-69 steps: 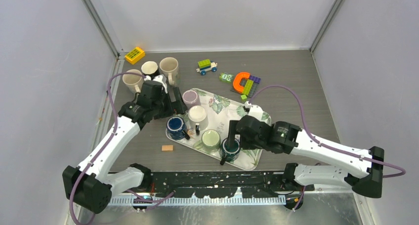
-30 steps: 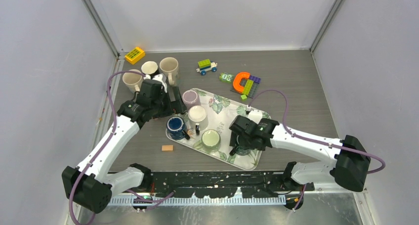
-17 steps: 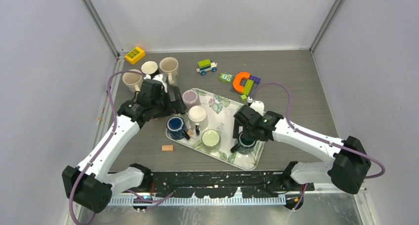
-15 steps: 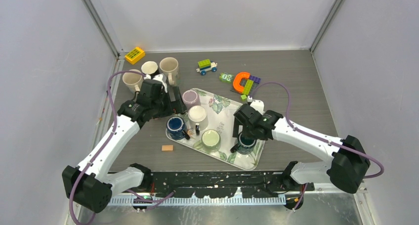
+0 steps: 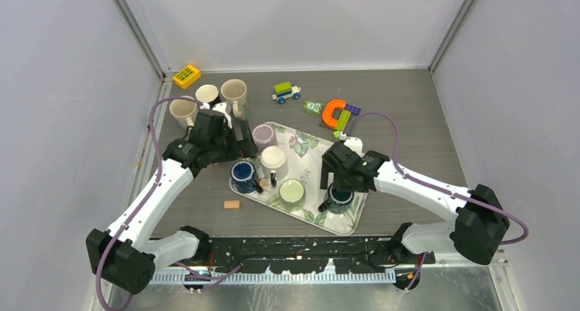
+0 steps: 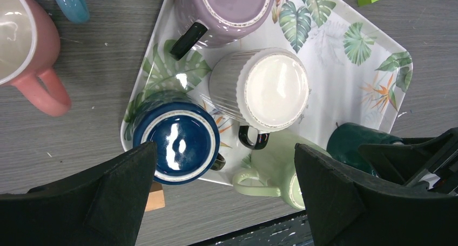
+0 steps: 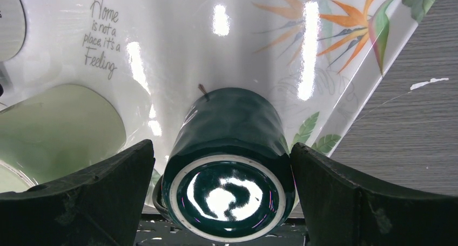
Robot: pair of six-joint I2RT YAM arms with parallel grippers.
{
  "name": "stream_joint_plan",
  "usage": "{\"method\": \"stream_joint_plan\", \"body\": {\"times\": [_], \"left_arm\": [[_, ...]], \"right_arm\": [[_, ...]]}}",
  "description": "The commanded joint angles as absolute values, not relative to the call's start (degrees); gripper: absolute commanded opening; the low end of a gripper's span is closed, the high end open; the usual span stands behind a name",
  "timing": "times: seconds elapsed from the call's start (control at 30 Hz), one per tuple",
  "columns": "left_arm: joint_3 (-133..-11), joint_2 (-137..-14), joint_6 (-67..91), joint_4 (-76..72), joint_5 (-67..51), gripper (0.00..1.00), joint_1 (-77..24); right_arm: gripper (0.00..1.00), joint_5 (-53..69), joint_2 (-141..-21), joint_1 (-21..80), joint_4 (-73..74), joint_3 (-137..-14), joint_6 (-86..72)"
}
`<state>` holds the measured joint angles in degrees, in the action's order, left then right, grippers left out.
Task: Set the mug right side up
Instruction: Turn over the cup on the tray.
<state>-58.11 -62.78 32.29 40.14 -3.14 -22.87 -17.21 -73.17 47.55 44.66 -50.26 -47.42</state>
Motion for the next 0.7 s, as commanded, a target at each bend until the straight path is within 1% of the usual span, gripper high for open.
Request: {"method": "stream_joint_plan", "body": {"times": [0.0,0.4,0.67], "left_arm": [[-59.2,-61.3,30.7,39.0,-3.9,1.00,-23.1],[-58.9,-60.0,30.4,38.9,-4.4,1.00,-23.1],[-58.9,-57.7,30.1,38.2,-5.0,1.00,-23.0]], "right_arm": [[1.00,-16.6,-73.0,47.5,45.0,-52.5,-49.9],[1.00,-17.9,-70.9,47.8,49.0,-52.6,-54.0],[1.00,-21.3,-69.3,48.0,56.8,-59.7,-54.1]]}}
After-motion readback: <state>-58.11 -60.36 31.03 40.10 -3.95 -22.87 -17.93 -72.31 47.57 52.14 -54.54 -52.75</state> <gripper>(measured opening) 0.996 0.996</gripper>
